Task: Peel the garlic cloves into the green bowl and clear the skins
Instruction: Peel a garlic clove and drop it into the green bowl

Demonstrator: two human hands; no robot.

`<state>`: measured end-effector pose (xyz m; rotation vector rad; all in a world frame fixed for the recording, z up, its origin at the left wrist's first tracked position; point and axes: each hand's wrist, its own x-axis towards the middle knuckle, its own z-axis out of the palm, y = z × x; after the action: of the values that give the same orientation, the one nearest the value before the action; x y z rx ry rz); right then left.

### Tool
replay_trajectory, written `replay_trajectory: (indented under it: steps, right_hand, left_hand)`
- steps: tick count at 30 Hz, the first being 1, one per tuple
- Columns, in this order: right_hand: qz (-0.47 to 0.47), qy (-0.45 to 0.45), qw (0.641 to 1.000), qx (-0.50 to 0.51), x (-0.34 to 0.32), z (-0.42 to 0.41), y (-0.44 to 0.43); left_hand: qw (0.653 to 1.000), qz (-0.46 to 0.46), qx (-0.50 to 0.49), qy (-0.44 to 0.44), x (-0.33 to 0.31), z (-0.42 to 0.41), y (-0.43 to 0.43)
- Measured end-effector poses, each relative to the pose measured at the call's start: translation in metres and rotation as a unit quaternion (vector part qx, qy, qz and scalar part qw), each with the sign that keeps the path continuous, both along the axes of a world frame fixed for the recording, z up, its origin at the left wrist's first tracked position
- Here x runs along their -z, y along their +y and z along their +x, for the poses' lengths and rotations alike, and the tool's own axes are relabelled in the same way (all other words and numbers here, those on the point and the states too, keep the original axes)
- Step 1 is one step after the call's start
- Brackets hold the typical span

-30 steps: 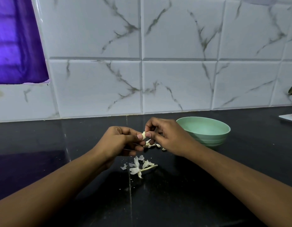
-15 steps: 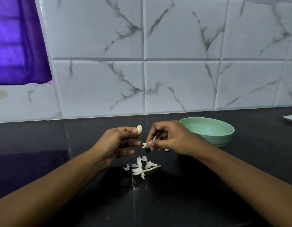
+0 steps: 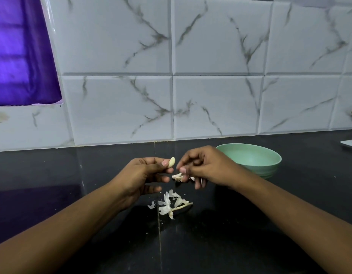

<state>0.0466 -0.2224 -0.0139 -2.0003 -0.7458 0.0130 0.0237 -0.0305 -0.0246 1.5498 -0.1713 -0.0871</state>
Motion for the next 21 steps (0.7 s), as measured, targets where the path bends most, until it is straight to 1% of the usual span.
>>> replay_trajectory:
  steps: [2, 4, 8, 13, 16, 19, 21]
  right_hand:
    - [0.073, 0.017, 0.997, 0.021, 0.002, 0.001, 0.002]
    - [0.101, 0.018, 0.995, 0.007, 0.004, 0.001, 0.005]
    - [0.102, -0.03, 0.994, 0.019, 0.008, -0.001, 0.01]
    - [0.15, -0.037, 0.987, 0.04, 0.009, 0.0, 0.013]
    - [0.161, -0.072, 0.982, 0.069, 0.009, -0.002, 0.014]
    - [0.138, -0.119, 0.98, 0.082, 0.008, -0.003, 0.012]
    - [0.118, -0.128, 0.981, 0.088, 0.007, -0.003, 0.011]
  left_hand:
    - [1.0, 0.004, 0.013, -0.001, 0.0, -0.001, -0.002]
    - [1.0, 0.015, 0.017, -0.003, 0.0, -0.002, -0.003]
    - [1.0, 0.012, 0.001, -0.006, 0.001, 0.0, -0.004]
    - [1.0, 0.005, -0.001, -0.018, 0.001, 0.0, -0.005]
    - [1.0, -0.002, -0.006, -0.026, 0.0, 0.0, -0.005]
    - [0.999, 0.002, -0.003, -0.033, 0.0, -0.001, -0.004]
    - [0.999, 0.013, 0.0, -0.046, 0.0, -0.001, -0.004]
